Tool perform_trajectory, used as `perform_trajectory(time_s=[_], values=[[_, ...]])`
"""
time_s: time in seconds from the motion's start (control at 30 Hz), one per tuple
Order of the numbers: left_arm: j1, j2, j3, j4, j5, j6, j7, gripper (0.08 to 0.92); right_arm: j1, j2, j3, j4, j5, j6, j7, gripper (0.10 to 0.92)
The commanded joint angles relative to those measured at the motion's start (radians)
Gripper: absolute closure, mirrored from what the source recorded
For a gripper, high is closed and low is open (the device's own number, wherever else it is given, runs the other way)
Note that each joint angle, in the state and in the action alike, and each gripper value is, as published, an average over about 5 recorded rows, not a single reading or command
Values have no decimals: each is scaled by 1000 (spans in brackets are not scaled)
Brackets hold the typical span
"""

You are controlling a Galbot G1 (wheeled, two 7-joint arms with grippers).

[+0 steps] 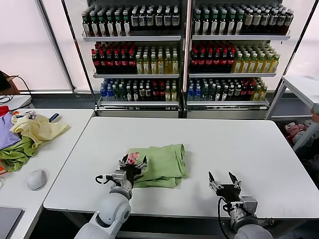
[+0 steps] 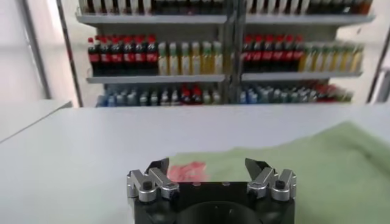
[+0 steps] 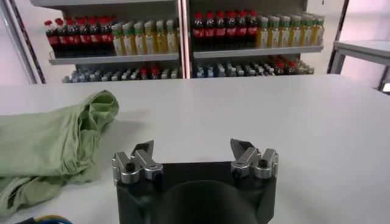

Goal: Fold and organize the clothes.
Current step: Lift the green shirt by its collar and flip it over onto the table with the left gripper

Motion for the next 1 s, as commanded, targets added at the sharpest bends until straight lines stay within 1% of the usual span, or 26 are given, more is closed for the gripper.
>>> perform_trajectory(time_s=[0.03,0.13,0.4,0.63,0.77,0.87,1.0], values=[[9,15,-10,49,27,130,-67,215,-5,0,4,7,-2,0,0,203],[11,16,-8,27,-30,154,-68,286,-5,1,6,8,-2,0,0,203],[7,21,-21,4,-234,162,-68,518,-2,-1,10,10,0,-1,0,203],[0,20,-70,-3,-451,157,-63,718,1,-3,8,5,2,1,0,203],[-2,23,-118,-21,-547,128,-61,833,6,-2,6,6,2,1,0,203],[-2,40,-162,-55,-589,107,-56,883,6,-5,7,5,4,3,-1,203],[-5,88,-233,-97,-637,102,-50,896,9,-9,11,4,9,5,-1,203]])
